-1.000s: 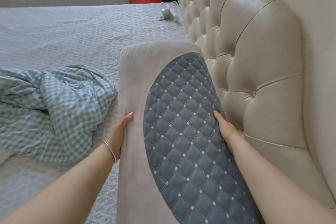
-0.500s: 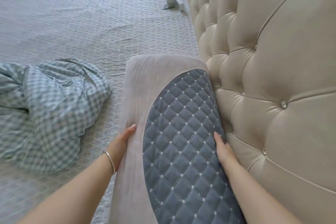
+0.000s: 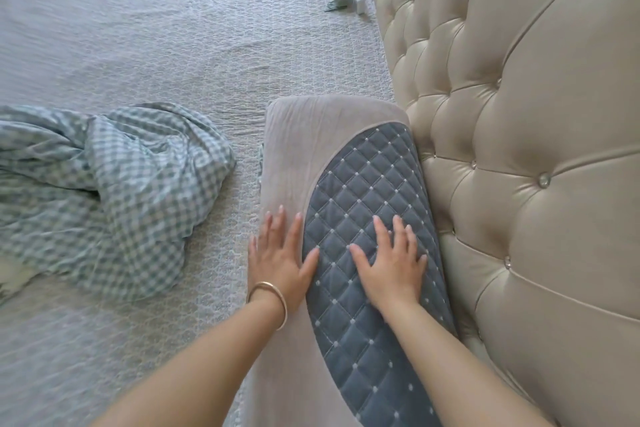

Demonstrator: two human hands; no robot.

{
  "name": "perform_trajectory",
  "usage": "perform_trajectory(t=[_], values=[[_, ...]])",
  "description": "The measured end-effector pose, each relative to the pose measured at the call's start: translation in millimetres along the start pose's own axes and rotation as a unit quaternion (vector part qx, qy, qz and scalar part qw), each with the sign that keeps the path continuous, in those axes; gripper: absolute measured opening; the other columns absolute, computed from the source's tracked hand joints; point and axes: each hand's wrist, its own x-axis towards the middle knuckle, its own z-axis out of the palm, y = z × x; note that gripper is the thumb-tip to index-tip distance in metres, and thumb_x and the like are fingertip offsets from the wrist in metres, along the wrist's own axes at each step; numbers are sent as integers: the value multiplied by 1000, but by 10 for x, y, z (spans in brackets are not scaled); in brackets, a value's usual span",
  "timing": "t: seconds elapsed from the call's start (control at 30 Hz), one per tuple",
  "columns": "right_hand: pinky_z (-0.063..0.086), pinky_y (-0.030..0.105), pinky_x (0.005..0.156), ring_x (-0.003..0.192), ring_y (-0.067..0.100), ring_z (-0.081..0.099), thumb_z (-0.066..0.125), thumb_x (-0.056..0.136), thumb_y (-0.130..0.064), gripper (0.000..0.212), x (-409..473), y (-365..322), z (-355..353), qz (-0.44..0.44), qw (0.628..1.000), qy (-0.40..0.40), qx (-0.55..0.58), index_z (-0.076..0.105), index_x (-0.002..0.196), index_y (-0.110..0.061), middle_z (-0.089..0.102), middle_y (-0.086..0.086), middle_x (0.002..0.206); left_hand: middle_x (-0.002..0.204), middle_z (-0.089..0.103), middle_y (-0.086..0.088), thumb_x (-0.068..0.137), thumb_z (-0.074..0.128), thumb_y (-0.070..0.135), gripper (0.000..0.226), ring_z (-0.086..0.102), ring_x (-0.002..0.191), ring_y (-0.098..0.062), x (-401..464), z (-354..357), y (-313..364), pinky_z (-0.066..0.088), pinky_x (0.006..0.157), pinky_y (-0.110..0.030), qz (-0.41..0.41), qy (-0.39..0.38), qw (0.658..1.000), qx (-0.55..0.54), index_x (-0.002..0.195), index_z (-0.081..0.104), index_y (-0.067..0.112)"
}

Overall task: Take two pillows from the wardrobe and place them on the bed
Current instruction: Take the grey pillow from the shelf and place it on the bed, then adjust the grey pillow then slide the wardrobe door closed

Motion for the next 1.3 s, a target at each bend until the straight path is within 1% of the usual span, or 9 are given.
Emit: perform_trajectory(t=[0.13,0.2,0.27,0.4,0.57,0.8,0.93,1.07,1.3], values=[[8,55,115,146,22,-8,26,91,-62,70,-52,47,18,-15,998,-44,-38,2,150,-33,-7,0,160,161,-6,8,68,5,70,90,-14,146,-16,-79,-37,-91,8,119,-42,24,-59,997,36,150,4,34],[11,51,116,147,22,-6,29,92,-60,69,-37,71,-75,-18,996,-72,-40,4,150,-32,-6,0,160,161,-2,8,73,17,70,85,-10,147,-15,-67,-175,-111,10,118,-38,34,-82,995,38,150,9,33],[17,46,116,146,24,1,37,93,-53,66,-70,38,-196,-13,997,-69,-28,14,149,-27,3,3,160,161,-2,9,86,36,59,74,-5,148,-15,-99,-333,-106,13,117,-36,33,-108,992,50,150,12,31],[24,39,114,143,24,14,45,93,-38,55,-374,-127,-374,-19,999,-47,-19,31,143,-17,21,7,155,160,-1,10,92,47,41,68,6,147,-16,-398,-634,-117,18,118,-35,17,-92,995,20,150,15,25],[30,35,109,135,21,27,44,94,-37,53,-908,-536,-551,-41,998,-44,7,34,141,-16,34,3,147,157,15,8,92,47,38,63,19,143,-15,-806,-1012,-185,29,115,-34,59,-74,996,-5,148,21,25],[34,34,106,130,20,32,41,93,-32,49,-1645,-1283,-502,-28,999,-25,38,37,139,-15,39,3,142,149,34,6,92,47,38,57,38,133,-15,-1224,-1504,-528,39,106,-31,138,-71,987,-37,145,27,27],[30,34,109,133,21,31,43,94,-36,52,-2119,-1721,-428,17,999,23,47,34,141,-15,37,3,144,150,33,5,94,45,37,57,36,135,-16,-1347,-1728,-822,34,109,-30,237,-87,967,-1,146,25,26],[32,34,107,131,22,34,45,93,-36,51,-2674,-1980,-481,80,990,112,45,35,139,-16,40,3,143,150,34,4,92,48,40,61,38,133,-18,-1469,-2022,-975,35,110,-33,336,-100,936,10,146,25,26],[30,32,107,132,19,34,47,92,-37,55,-3754,-2028,-768,173,948,264,39,32,142,-19,39,0,144,145,38,0,90,52,41,60,37,133,-21,-2102,-2329,-738,32,109,-32,473,-106,874,-14,144,31,24]])
